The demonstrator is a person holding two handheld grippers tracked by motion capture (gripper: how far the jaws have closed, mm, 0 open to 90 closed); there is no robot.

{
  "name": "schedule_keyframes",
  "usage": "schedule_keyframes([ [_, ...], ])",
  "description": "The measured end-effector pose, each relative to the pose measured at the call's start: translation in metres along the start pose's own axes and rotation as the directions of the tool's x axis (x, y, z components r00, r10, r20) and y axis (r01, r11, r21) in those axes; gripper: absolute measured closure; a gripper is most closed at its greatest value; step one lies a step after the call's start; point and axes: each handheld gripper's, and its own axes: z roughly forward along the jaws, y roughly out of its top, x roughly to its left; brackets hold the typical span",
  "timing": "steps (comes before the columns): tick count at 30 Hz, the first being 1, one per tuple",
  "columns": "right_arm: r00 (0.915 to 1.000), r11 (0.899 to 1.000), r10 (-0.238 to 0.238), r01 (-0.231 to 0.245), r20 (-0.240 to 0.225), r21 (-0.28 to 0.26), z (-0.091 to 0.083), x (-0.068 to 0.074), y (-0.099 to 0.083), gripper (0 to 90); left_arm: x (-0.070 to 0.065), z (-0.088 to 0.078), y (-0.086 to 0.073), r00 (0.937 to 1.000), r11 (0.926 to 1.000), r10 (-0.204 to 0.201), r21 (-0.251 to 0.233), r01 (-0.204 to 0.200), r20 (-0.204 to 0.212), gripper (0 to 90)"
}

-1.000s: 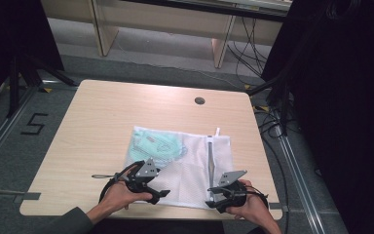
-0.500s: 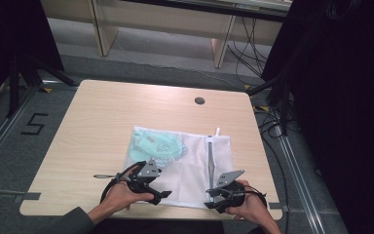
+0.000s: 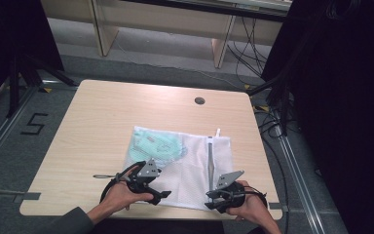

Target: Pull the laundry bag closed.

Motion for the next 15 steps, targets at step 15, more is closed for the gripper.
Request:
schedule_keyframes([
  [15,0.9995,1.0,-0.023,0.023,-0.023,0.011,0.0004,0.0018,0.0009,74.7,-0.0005,0.0008,0.0001,1.0,1.0,-0.001,-0.005,0.001,0.003,18.3],
])
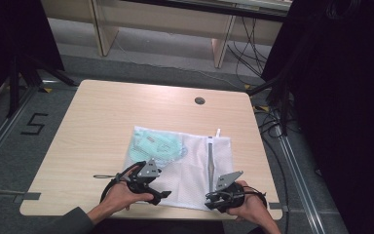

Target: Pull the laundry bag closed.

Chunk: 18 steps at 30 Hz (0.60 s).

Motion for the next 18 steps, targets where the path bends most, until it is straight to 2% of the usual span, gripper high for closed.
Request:
schedule_keyframes([
  [4,0.9998,1.0,-0.019,0.019,-0.009,-0.005,-0.0016,0.0008,0.0002,82.5,-0.0002,-0.0007,0.0004,1.0,0.9999,0.009,0.01,-0.009,-0.003,18.3],
  [8,0.9995,1.0,-0.027,0.027,-0.019,0.0,-0.0029,0.0018,0.0007,86.0,-0.0003,-0.0005,0.0,1.0,1.0,0.003,0.005,-0.003,-0.005,18.3],
  [10,0.9995,1.0,-0.028,0.028,-0.016,0.004,-0.0034,0.0021,0.0004,86.3,-0.0004,-0.0009,0.0002,1.0,1.0,0.001,0.003,-0.001,-0.006,18.3],
  [11,0.9996,1.0,-0.016,0.016,-0.022,0.003,-0.0033,0.0024,-0.0003,86.3,0.0004,-0.0015,0.0003,1.0,0.9999,0.006,0.016,-0.006,0.006,18.3],
  [13,0.9994,1.0,-0.026,0.026,-0.021,0.003,-0.0034,0.0012,-0.0006,86.3,0.0002,-0.0016,0.0003,1.0,0.9999,0.005,0.016,-0.005,0.005,18.3],
  [18,0.9997,1.0,-0.011,0.011,-0.02,0.011,-0.0054,0.0001,-0.0029,86.2,0.0012,-0.0021,0.0007,0.9996,0.9993,0.029,0.023,-0.029,0.001,18.3],
])
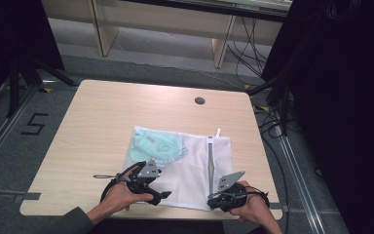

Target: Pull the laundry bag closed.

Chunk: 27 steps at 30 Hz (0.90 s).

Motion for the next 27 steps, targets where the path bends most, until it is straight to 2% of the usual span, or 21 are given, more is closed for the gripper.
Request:
schedule_keyframes([
  [5,0.9998,1.0,0.019,-0.02,-0.008,0.0,0.0,-0.0011,-0.0025,84.8,-0.0004,-0.0001,-0.0002,0.9999,0.9999,-0.012,0.002,0.012,0.002,18.4],
  [6,0.9999,1.0,0.015,-0.015,-0.006,0.008,-0.0006,-0.0013,-0.0029,85.1,-0.0008,0.001,-0.0005,0.9999,0.9998,-0.016,-0.013,0.016,-0.004,18.4],
  [8,0.9999,1.0,0.015,-0.015,-0.006,0.011,-0.0011,-0.0009,-0.0032,85.4,-0.0002,-0.0003,0.0,0.9999,1.0,-0.008,0.005,0.008,0.006,18.4],
  [10,0.9998,1.0,-0.015,0.015,-0.01,0.002,-0.0001,-0.0029,-0.0031,85.7,-0.0012,0.0007,-0.0002,1.0,0.9999,-0.01,-0.011,0.01,-0.001,18.5],
  [11,1.0,1.0,0.002,-0.002,-0.001,0.014,-0.0013,-0.0014,-0.003,85.8,-0.002,0.001,-0.0004,0.9997,0.9996,-0.024,-0.011,0.024,0.0,18.5],
  [15,0.9998,1.0,0.018,-0.018,-0.01,0.015,-0.0028,-0.0011,-0.0029,85.9,-0.0021,0.001,-0.0006,0.9997,0.9997,-0.023,-0.01,0.023,0.0,18.5],
  [17,0.9994,0.999,0.033,-0.033,-0.01,0.002,-0.0033,-0.0023,-0.0038,85.9,0.0005,-0.0004,0.0002,1.0,1.0,0.003,0.006,-0.003,0.008,18.5],
  [19,0.9996,1.0,0.03,-0.03,-0.001,-0.003,-0.0054,-0.0037,-0.0048,86.0,-0.0007,0.0009,-0.0009,0.9999,0.9999,-0.013,-0.008,0.013,-0.006,18.5],
  [20,0.9995,0.999,0.033,-0.033,-0.002,0.001,-0.0058,-0.0034,-0.0048,86.1,-0.0001,-0.0004,-0.0001,0.9999,0.9999,-0.012,0.006,0.012,0.006,18.5],
  [23,0.9994,0.999,0.034,-0.034,-0.001,-0.001,-0.0063,-0.0032,-0.005,86.3,-0.0016,0.0015,-0.001,0.9997,0.9996,-0.025,-0.015,0.025,0.001,18.5],
  [26,0.9996,1.0,0.028,-0.028,-0.001,0.011,-0.0069,-0.0027,-0.0045,86.5,-0.0015,0.0018,-0.0008,0.9996,0.9995,-0.026,-0.018,0.026,0.003,18.6],
  [27,0.9996,1.0,0.026,-0.027,0.005,0.009,-0.0067,-0.0022,-0.004,86.5,-0.0009,0.0013,-0.0002,1.0,0.9999,-0.007,-0.009,0.007,0.003,18.7],
])
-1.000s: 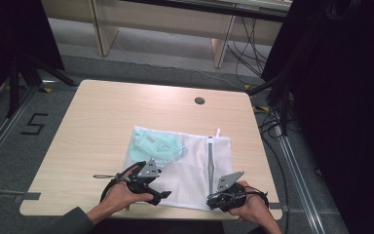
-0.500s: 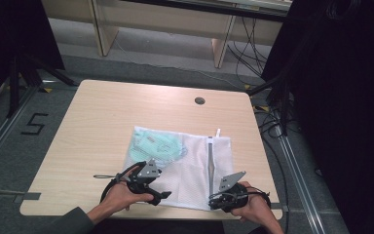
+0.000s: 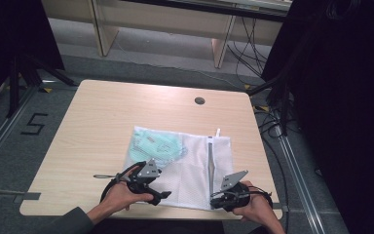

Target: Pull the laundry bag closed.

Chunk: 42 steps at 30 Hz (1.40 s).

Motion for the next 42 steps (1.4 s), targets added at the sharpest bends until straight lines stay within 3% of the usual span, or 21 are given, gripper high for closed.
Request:
schedule_keyframes([
  [2,1.0,1.0,0.001,-0.001,-0.001,0.002,0.0,0.0,0.001,86.4,-0.002,0.002,-0.001,0.9999,0.9999,-0.015,-0.004,0.015,0.006,18.6],
  [7,0.9999,1.0,0.003,-0.003,0.012,-0.006,-0.002,0.001,0.003,86.5,-0.011,0.006,0.001,0.9993,1.0,-0.004,-0.003,0.004,0.036,19.8],
  [9,0.9999,1.0,0.006,-0.006,0.015,-0.009,-0.003,0.001,0.003,86.5,-0.016,0.009,0.002,0.9987,0.9999,0.009,0.008,-0.009,0.05,22.1],
  [10,0.9999,1.0,0.003,-0.003,0.013,-0.017,-0.006,0.001,0.004,86.5,-0.022,0.014,0.004,0.9936,0.9993,0.032,-0.023,-0.029,0.108,22.7],
  [11,0.9998,1.0,0.004,-0.004,0.021,-0.024,-0.006,0.001,0.005,86.5,-0.022,0.014,0.004,0.9936,0.9993,0.032,-0.023,-0.029,0.108,22.8],
  [12,0.9998,1.0,-0.009,0.009,0.018,-0.029,-0.006,0.0,0.005,86.5,-0.029,0.019,0.007,0.9902,0.9971,0.066,-0.045,-0.061,0.123,23.1],
  [18,0.9997,0.999,0.01,-0.009,0.021,-0.035,-0.008,-0.001,0.005,86.5,-0.042,0.033,0.015,0.9838,0.9933,0.116,-0.024,-0.113,0.137,24.4],
  [24,0.9993,0.998,0.021,-0.019,0.03,-0.053,-0.012,-0.003,0.006,86.5,-0.055,0.05,0.02,0.9791,0.9918,0.128,-0.02,-0.126,0.158,31.2],
  [26,0.9993,0.998,0.016,-0.015,0.033,-0.055,-0.011,-0.003,0.007,86.5,-0.057,0.054,0.022,0.9756,0.987,0.16,-0.02,-0.159,0.15,33.1],
  [27,0.9994,0.998,0.011,-0.01,0.032,-0.057,-0.012,-0.004,0.007,86.5,-0.06,0.058,0.022,0.9763,0.9884,0.151,-0.039,-0.147,0.155,34.2],
  [31,0.9989,0.998,0.031,-0.028,0.035,-0.06,-0.013,-0.003,0.007,86.5,-0.062,0.069,0.026,0.9729,0.9856,0.169,-0.026,-0.167,0.158,40.1],
  [33,0.9989,0.997,0.027,-0.025,0.039,-0.066,-0.014,-0.004,0.007,86.4,-0.064,0.075,0.026,0.9738,0.9883,0.153,-0.028,-0.15,0.169,41.1],
  [34,0.9989,0.997,0.027,-0.025,0.039,-0.066,-0.014,-0.004,0.007,86.4,-0.063,0.077,0.026,0.9712,0.9861,0.166,-0.021,-0.165,0.171,41.1],
  [35,0.9987,0.997,0.034,-0.032,0.037,-0.069,-0.015,-0.003,0.007,86.5,-0.066,0.08,0.026,0.9712,0.9878,0.155,-0.038,-0.151,0.181,42.3],
  [36,0.9983,0.997,0.043,-0.04,0.04,-0.07,-0.015,-0.003,0.007,86.5,-0.067,0.081,0.026,0.9687,0.9831,0.183,-0.033,-0.18,0.168,42.4],
  [39,0.9984,0.997,0.043,-0.04,0.037,-0.072,-0.016,-0.003,0.007,86.5,-0.073,0.084,0.028,0.9661,0.9789,0.204,-0.039,-0.201,0.158,45.6],
  [42,0.9983,0.997,0.043,-0.04,0.04,-0.071,-0.015,-0.003,0.007,86.5,-0.072,0.088,0.029,0.9672,0.976,0.217,-0.039,-0.214,0.131,52.2],
])
